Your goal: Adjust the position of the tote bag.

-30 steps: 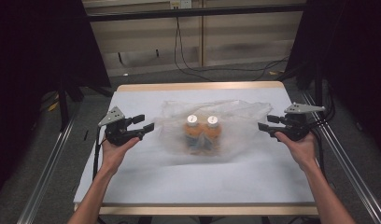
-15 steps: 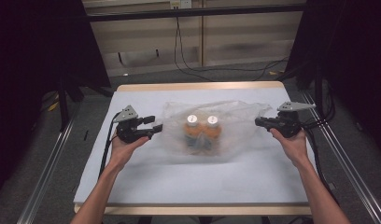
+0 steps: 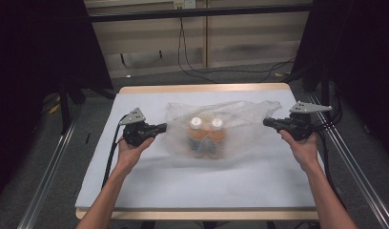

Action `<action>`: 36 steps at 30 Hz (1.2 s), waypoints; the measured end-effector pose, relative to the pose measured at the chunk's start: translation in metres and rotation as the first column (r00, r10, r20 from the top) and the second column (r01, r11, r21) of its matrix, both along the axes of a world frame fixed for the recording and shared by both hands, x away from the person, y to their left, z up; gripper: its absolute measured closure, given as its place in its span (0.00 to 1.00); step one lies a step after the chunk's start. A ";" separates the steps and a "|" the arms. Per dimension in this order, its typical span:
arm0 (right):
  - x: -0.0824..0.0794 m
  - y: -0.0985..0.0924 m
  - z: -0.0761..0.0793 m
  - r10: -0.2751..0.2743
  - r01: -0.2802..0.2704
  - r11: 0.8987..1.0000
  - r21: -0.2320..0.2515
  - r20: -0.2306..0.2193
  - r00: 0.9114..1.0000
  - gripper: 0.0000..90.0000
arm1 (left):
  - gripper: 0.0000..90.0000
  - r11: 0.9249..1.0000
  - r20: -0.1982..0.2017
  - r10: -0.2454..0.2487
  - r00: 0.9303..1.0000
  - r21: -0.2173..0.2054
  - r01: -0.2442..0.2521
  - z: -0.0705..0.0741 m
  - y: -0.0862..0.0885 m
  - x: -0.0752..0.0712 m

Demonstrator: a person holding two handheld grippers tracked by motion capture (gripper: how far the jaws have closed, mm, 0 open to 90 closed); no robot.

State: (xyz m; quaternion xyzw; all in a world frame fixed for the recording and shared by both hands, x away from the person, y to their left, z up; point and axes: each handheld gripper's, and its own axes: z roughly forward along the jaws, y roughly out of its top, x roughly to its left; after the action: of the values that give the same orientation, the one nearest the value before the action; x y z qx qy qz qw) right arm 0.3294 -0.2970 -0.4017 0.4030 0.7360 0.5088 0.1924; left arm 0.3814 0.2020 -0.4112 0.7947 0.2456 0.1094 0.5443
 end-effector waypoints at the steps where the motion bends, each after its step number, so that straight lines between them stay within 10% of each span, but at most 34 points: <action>1: -0.001 -0.001 0.002 0.002 -0.002 1.000 0.003 0.010 1.000 1.00 | 1.00 1.000 0.014 0.002 1.000 0.006 -0.002 0.002 0.002 -0.002; 15: -0.015 0.004 0.029 0.035 -0.036 0.999 0.010 0.098 0.995 1.00 | 1.00 0.999 0.069 -0.026 0.997 -0.039 0.029 0.021 0.007 -0.019; 36: -0.053 0.017 0.036 0.109 -0.104 0.993 -0.053 0.107 0.988 1.00 | 1.00 0.992 0.050 -0.117 0.992 0.056 0.114 0.012 0.021 -0.066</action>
State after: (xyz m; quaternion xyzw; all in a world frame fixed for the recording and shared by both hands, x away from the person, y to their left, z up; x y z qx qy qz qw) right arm 0.2765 -0.2805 -0.3660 0.3298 0.7565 0.5224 0.2146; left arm 0.3154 0.2232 -0.3996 0.8185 0.1817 0.1055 0.5347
